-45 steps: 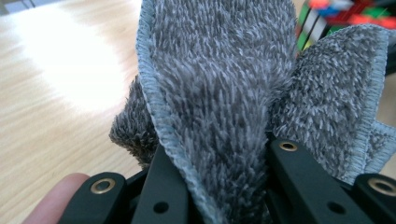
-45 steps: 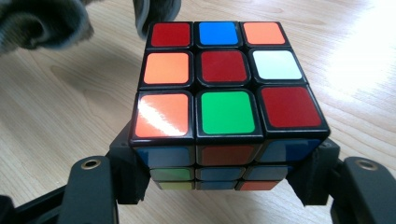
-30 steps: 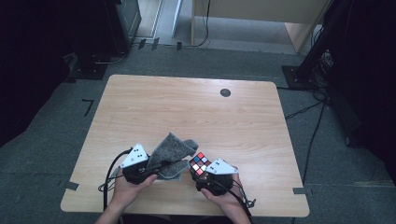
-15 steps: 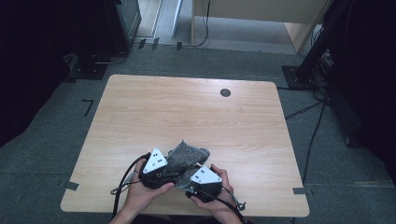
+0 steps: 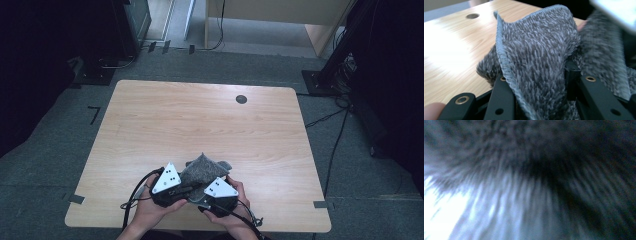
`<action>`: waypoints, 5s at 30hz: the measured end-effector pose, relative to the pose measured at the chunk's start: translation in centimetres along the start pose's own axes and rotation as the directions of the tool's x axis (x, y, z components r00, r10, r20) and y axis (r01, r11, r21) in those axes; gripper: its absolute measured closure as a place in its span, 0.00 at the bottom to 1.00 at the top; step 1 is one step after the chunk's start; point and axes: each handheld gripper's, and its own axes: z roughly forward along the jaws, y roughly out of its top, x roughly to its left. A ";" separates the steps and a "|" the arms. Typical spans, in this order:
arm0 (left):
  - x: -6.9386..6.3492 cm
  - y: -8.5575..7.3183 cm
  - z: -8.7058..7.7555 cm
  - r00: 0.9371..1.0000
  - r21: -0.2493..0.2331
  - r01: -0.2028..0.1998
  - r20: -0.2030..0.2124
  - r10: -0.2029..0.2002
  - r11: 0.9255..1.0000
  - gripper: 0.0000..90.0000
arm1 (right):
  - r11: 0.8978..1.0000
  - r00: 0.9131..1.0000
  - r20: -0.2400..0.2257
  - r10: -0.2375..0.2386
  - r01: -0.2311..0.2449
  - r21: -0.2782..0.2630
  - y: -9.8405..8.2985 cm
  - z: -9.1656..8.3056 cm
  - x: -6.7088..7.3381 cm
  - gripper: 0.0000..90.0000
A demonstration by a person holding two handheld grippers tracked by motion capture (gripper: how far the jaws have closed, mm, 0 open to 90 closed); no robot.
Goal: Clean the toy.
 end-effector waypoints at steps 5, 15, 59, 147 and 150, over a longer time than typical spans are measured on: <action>1.6 -0.3 -0.5 0.996 0.010 0.074 -0.057 -0.074 0.997 0.72 | 1.000 1.000 0.002 0.001 -0.001 0.002 -0.1 0.2 0.0 0.38; 0.6 0.0 -0.3 0.989 0.010 0.036 -0.144 -0.034 0.999 0.60 | 1.000 1.000 0.017 0.004 -0.004 -0.011 0.1 -0.1 0.0 0.38; 0.3 0.2 -1.8 1.000 -0.126 0.009 -0.017 -0.012 0.992 0.86 | 0.998 0.999 0.014 0.031 -0.030 -0.050 0.2 -0.6 -0.6 0.38; -0.1 0.1 -0.5 0.989 0.003 -0.020 -0.145 0.020 1.000 0.73 | 1.000 1.000 0.011 -0.011 0.011 -0.017 0.0 -1.0 0.4 0.39; 0.9 -0.2 -1.1 0.988 -0.012 0.044 -0.147 -0.045 0.999 0.75 | 0.999 1.000 0.003 -0.005 0.005 -0.032 0.0 -1.1 0.4 0.39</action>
